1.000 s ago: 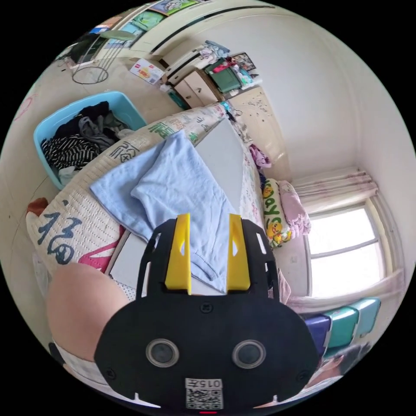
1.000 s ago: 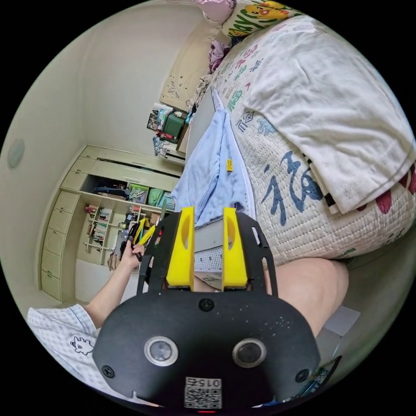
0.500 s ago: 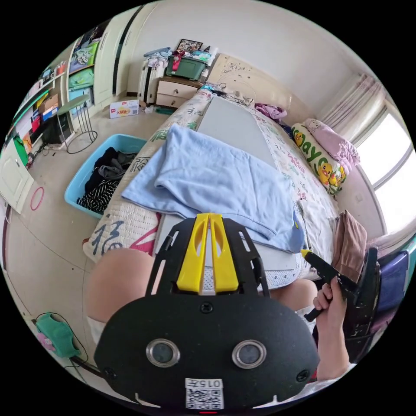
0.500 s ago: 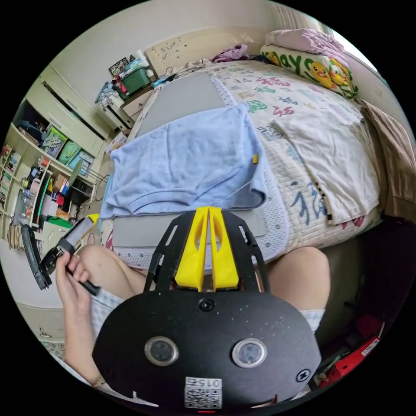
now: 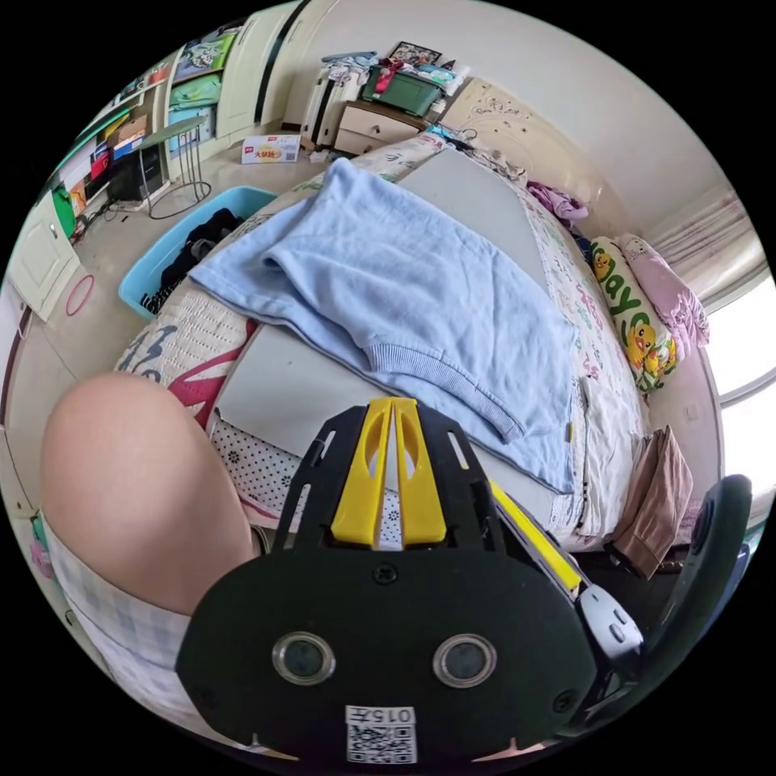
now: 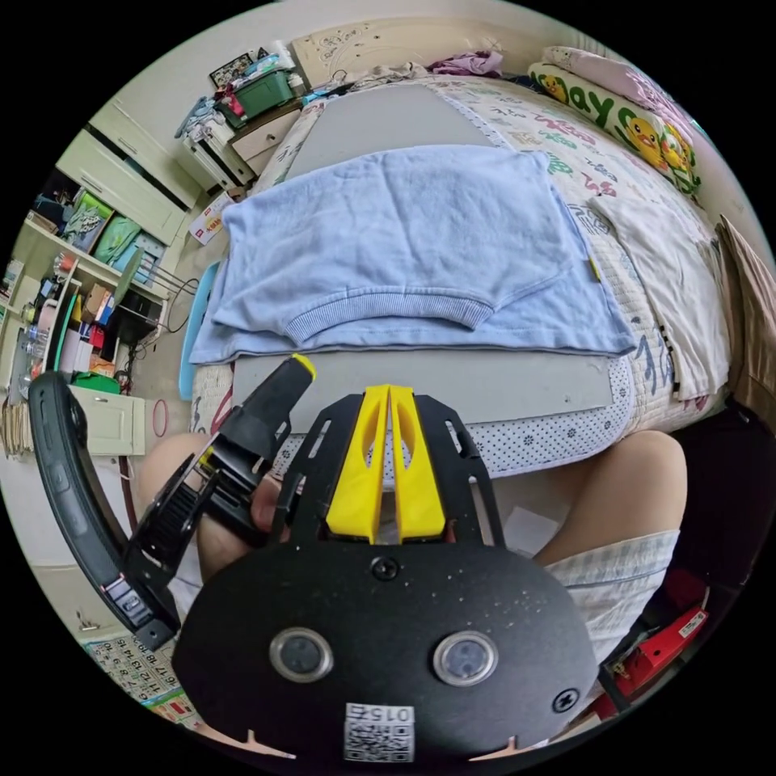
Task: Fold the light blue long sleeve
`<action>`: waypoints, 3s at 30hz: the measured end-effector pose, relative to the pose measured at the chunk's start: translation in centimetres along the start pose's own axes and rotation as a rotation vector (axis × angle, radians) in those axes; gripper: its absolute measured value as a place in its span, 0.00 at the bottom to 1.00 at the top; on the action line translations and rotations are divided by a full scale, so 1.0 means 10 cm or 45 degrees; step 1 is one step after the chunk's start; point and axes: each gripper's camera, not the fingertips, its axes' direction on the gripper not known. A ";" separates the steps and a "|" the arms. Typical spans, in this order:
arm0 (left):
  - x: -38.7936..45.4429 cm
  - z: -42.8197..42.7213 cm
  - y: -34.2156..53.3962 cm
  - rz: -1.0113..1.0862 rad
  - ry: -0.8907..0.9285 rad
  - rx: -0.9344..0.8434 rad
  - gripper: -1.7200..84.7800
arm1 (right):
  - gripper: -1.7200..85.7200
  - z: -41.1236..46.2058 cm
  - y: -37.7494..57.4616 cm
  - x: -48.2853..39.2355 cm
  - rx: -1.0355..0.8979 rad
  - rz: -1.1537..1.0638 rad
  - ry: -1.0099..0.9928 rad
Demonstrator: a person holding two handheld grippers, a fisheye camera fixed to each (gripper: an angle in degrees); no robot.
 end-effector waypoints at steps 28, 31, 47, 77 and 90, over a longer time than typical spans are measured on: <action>-0.58 0.77 -0.12 -0.237 0.331 -0.301 0.02 | 0.02 1.03 0.52 0.06 -0.039 -0.098 0.102; -0.68 0.83 -0.12 -0.271 0.367 -0.318 0.02 | 0.02 1.08 0.52 0.07 -0.062 -0.122 0.106; -0.88 1.10 -0.05 -0.276 0.437 -0.370 0.02 | 0.01 1.20 0.56 0.37 -0.073 -0.170 0.035; -1.22 1.40 0.09 -0.349 0.532 -0.423 0.02 | 0.01 1.05 0.10 0.46 -0.154 -0.217 0.000; -1.36 1.42 0.21 -0.376 0.588 -0.434 0.01 | 0.01 0.73 -0.14 0.32 -0.156 -0.234 0.040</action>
